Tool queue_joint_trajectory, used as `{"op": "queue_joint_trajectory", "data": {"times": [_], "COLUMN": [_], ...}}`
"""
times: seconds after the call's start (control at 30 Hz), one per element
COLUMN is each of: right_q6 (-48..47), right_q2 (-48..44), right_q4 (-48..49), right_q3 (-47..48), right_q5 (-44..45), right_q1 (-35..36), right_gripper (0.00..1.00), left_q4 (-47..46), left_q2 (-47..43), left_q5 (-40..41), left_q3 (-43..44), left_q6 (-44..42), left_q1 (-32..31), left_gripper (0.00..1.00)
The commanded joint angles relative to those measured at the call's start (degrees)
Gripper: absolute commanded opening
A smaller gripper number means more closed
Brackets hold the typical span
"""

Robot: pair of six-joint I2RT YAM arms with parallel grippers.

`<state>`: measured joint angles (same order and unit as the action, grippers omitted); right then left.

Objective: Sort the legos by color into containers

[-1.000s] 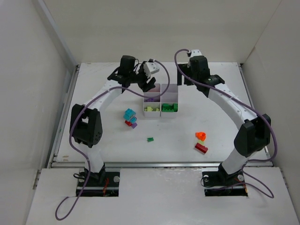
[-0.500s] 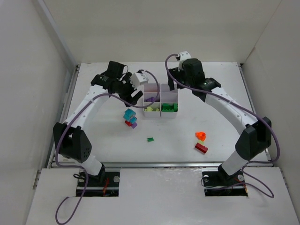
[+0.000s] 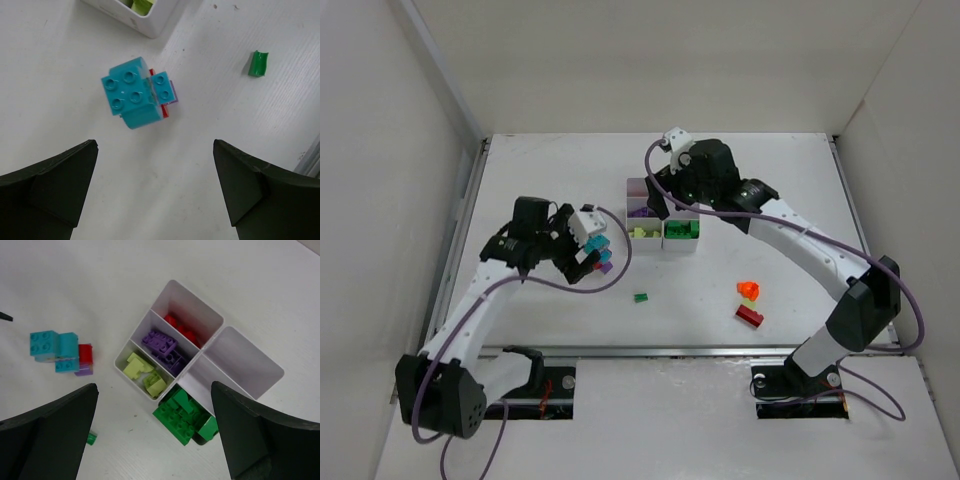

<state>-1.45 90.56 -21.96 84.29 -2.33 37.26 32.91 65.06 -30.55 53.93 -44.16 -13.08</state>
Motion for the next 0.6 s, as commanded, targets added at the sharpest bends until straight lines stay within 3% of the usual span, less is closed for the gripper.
{"op": "queue_joint_trajectory", "data": {"times": [0.0,0.1,0.27,0.43,0.57], "right_q6": [-0.57,0.48,1.01,1.01,1.01], "right_q2": [0.57,1.27,1.81,0.14,-0.39], "right_q4": [1.74,2.44,2.44,2.44,2.44], "right_q3": [1.92,2.63,3.78,2.46,1.40], "right_q5": [-3.38,-4.00,-4.00,-2.95,-2.95], "right_q1": [0.54,1.15,1.68,1.68,1.68], "right_gripper": [1.00,1.00,1.00,1.00,1.00], "left_q4": [-12.23,-25.12,-35.96,-38.61,-38.62], "left_q2": [-5.28,-8.45,-9.60,-9.60,-9.60], "left_q5": [-0.67,2.41,4.52,5.14,3.65], "left_q3": [-8.63,-14.88,-20.44,-21.68,-21.68], "left_q6": [5.10,12.48,18.58,17.98,17.36], "left_q1": [-0.89,-2.30,-2.83,-2.83,-2.83], "left_gripper": [1.00,1.00,0.96,0.84,0.68]}}
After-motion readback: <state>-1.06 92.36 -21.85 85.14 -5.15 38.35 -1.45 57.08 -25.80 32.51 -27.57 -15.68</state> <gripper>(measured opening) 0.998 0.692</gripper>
